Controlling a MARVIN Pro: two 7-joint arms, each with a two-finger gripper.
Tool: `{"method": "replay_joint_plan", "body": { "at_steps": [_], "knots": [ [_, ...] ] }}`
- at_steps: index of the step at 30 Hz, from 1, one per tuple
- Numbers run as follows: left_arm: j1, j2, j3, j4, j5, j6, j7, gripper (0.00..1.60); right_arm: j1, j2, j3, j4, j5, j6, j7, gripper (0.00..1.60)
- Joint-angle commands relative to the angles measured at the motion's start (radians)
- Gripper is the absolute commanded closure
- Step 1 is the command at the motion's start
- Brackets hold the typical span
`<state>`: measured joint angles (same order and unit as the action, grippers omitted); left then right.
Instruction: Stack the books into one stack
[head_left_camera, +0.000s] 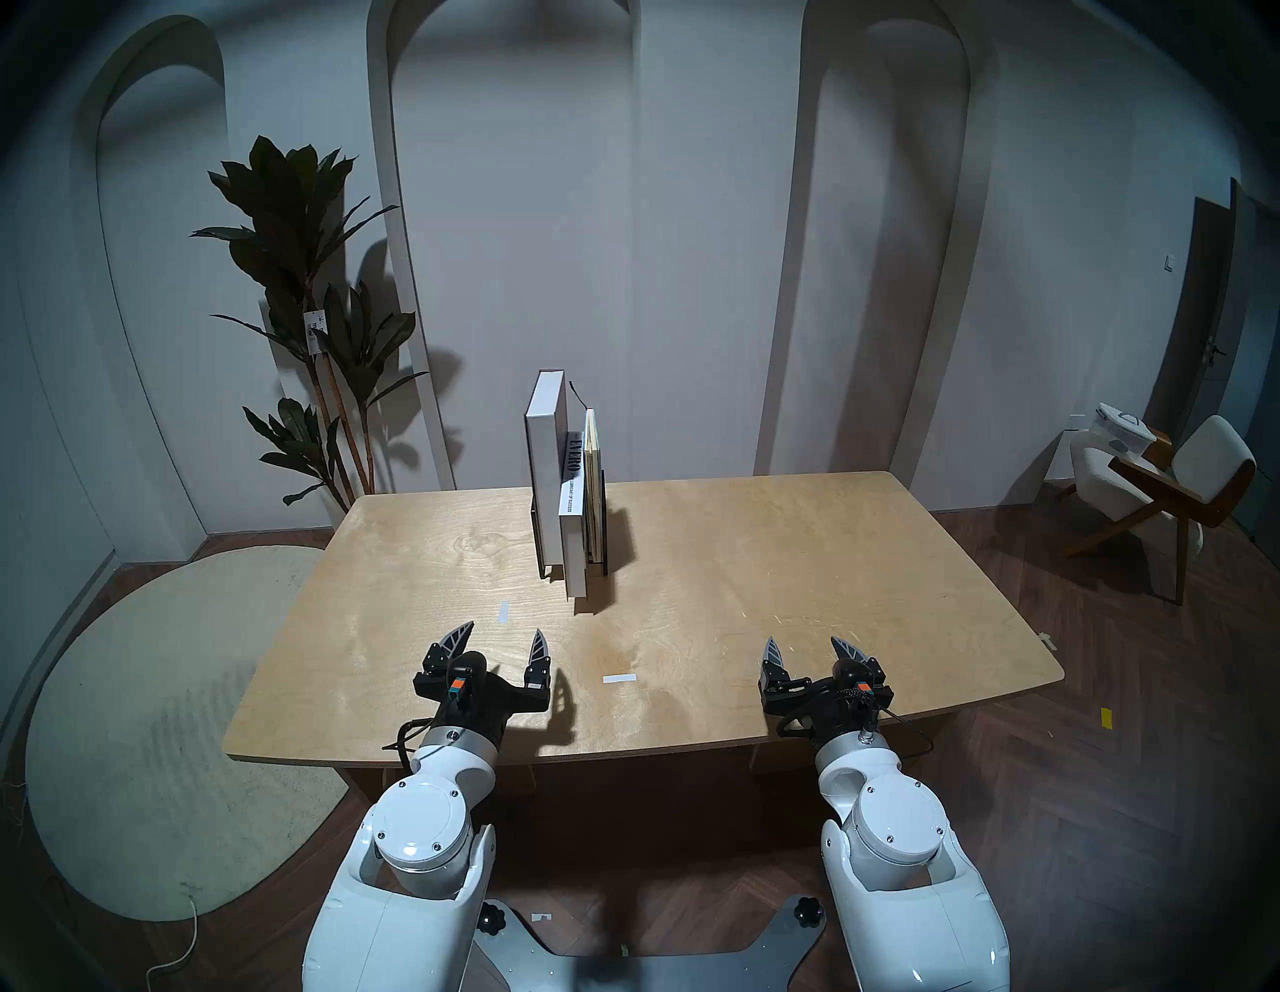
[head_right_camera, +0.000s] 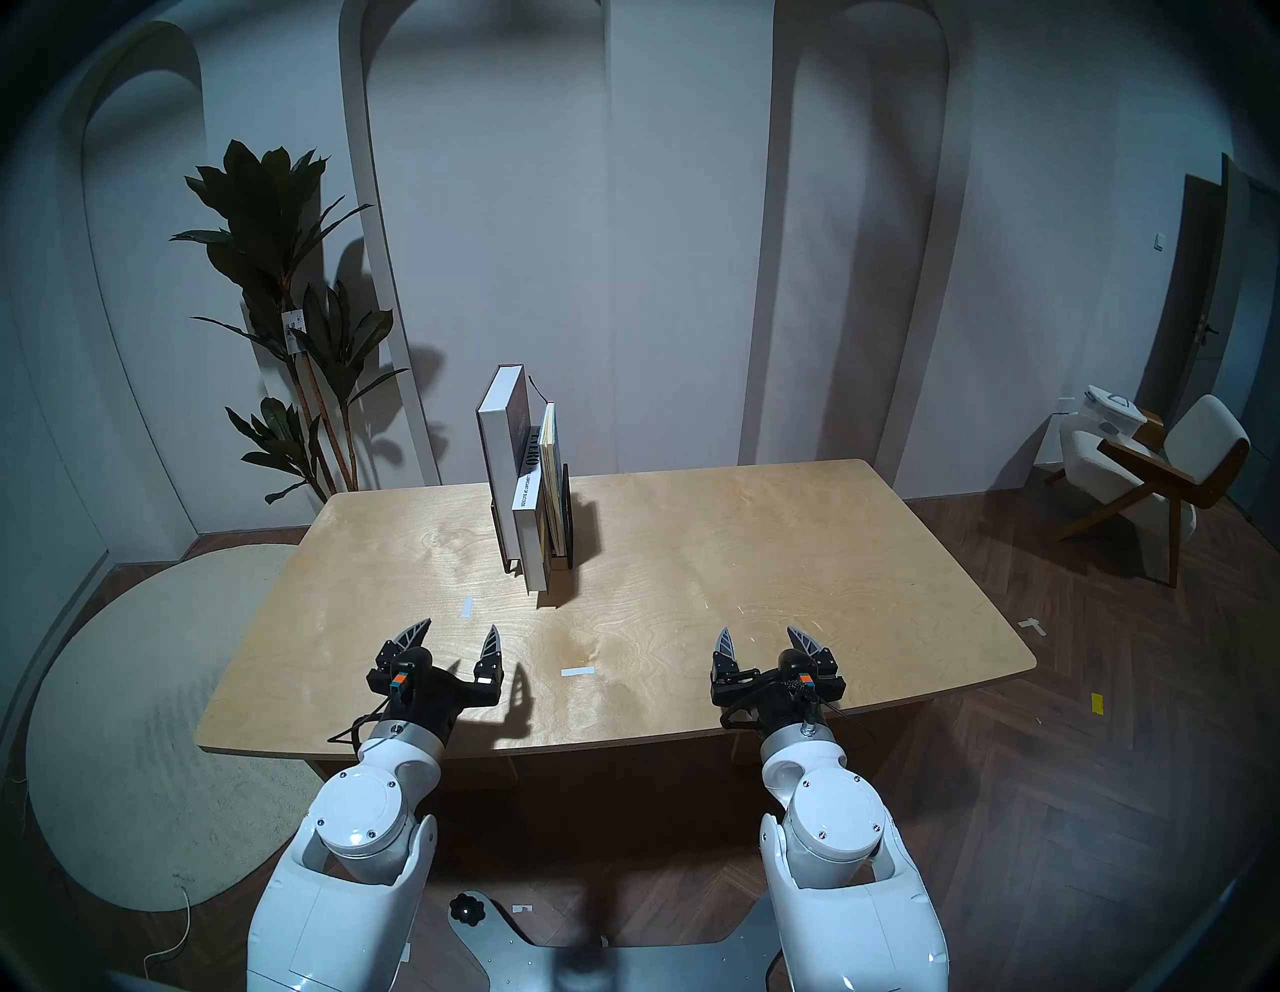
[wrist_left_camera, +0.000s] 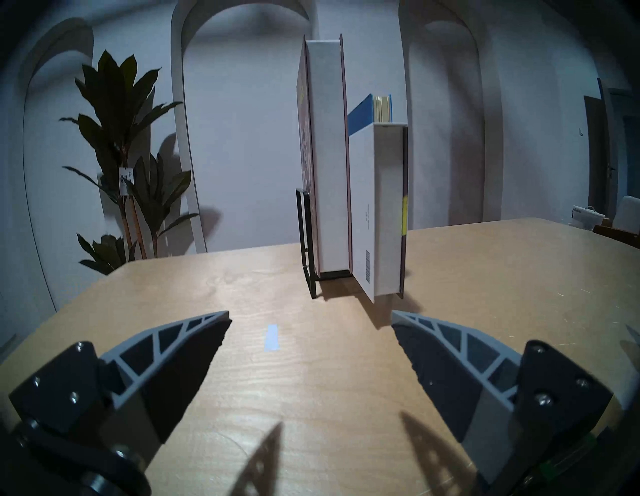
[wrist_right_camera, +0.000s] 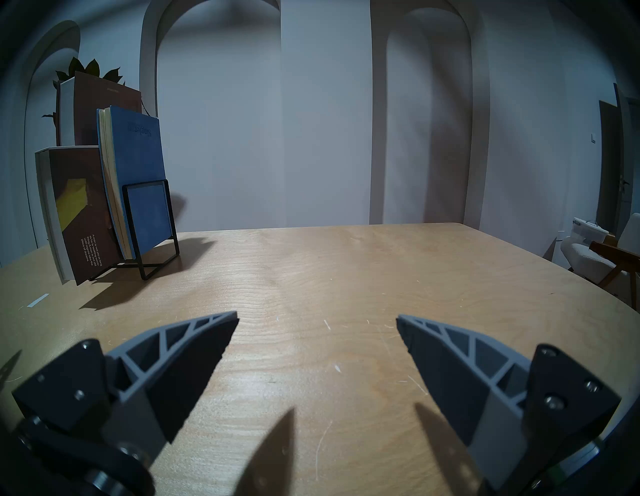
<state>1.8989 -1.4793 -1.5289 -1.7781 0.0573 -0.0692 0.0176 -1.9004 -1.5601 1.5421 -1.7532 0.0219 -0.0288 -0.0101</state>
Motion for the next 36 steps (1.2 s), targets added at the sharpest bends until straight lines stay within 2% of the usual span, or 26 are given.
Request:
{"method": "replay_joint_plan", "body": {
  "at_steps": [1, 8, 16, 19, 25, 26, 36],
  "knots": [
    [0.0, 0.037, -0.004, -0.031, 0.028, -0.054, -0.01, 0.0, 0.002, 0.001, -0.001, -0.021, -0.001, -0.002, 0.001, 0.0],
    [0.001, 0.041, -0.024, -0.034, 0.036, -0.048, -0.009, 0.0, 0.002, 0.001, -0.001, -0.022, -0.001, -0.002, 0.0, 0.0],
    [-0.093, 0.053, -0.04, -0.005, 0.028, -0.029, -0.033, 0.0, 0.003, 0.001, -0.001, -0.02, 0.0, -0.003, 0.0, 0.0],
    [-0.14, 0.048, -0.055, 0.007, -0.022, -0.007, -0.064, 0.0, 0.004, 0.001, -0.001, -0.019, 0.0, -0.004, 0.0, 0.0],
    [-0.178, 0.035, -0.073, 0.003, -0.099, 0.04, -0.095, 0.0, 0.005, 0.001, -0.001, -0.016, 0.0, -0.004, 0.0, 0.0],
    [-0.206, 0.032, -0.079, 0.013, -0.133, 0.063, -0.108, 0.0, 0.005, 0.001, -0.001, -0.016, 0.0, -0.004, 0.0, 0.0],
    [-0.293, 0.042, -0.096, 0.044, -0.273, 0.159, -0.17, 0.0, 0.007, 0.0, -0.001, -0.013, 0.0, -0.005, 0.0, 0.0]
  ]
}}
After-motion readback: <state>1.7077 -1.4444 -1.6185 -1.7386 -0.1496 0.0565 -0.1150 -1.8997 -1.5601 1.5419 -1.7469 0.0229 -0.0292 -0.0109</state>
